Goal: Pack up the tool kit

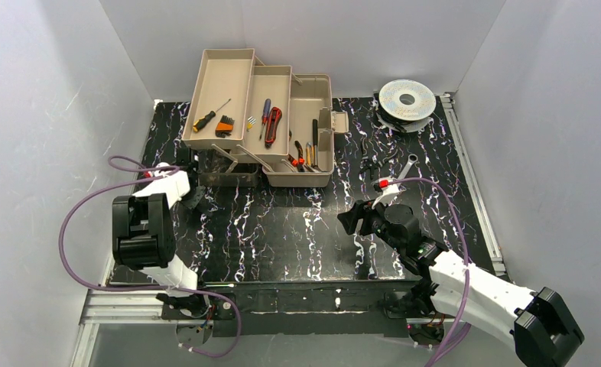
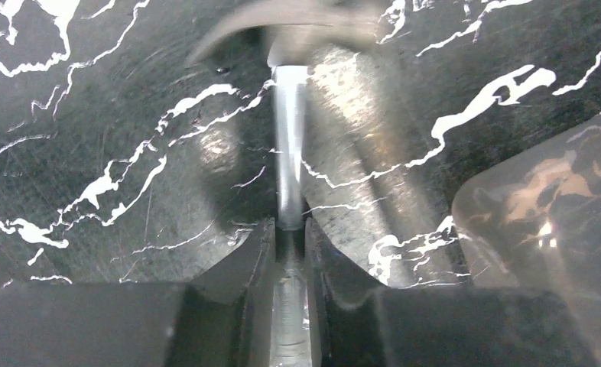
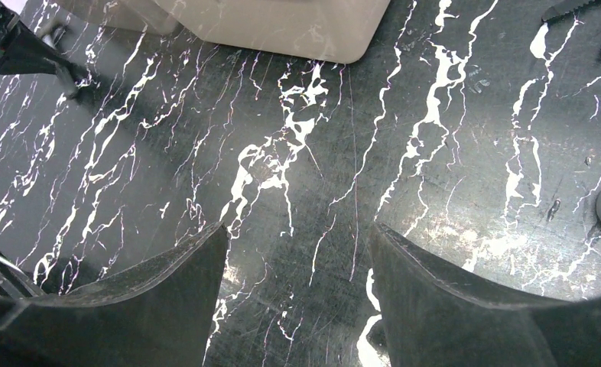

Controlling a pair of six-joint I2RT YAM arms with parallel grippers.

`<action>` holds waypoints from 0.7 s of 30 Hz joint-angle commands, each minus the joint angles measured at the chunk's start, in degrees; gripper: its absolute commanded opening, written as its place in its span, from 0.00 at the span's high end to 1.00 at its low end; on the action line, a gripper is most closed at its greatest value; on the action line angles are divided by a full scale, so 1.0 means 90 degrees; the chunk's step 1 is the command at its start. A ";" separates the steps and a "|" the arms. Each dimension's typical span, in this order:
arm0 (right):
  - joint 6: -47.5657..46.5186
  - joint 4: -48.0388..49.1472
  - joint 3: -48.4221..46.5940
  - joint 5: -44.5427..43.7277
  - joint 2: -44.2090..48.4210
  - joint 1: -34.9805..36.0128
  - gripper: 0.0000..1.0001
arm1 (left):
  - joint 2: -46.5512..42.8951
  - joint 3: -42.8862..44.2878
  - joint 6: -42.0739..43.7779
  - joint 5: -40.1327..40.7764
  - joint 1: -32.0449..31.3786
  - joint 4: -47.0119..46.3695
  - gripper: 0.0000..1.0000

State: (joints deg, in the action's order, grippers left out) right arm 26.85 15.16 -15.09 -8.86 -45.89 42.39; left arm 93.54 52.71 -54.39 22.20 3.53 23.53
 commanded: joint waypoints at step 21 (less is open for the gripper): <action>0.0064 0.0482 -0.0139 0.0020 -0.0462 -0.0007 0.25 | -0.6890 -0.0974 0.0090 0.0490 -0.0022 0.1302 1.00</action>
State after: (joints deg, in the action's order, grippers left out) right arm 27.07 15.64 -15.09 -8.64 -49.47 42.39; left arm 35.86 36.88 -60.14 25.71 3.49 33.08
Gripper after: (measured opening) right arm 0.755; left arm 0.099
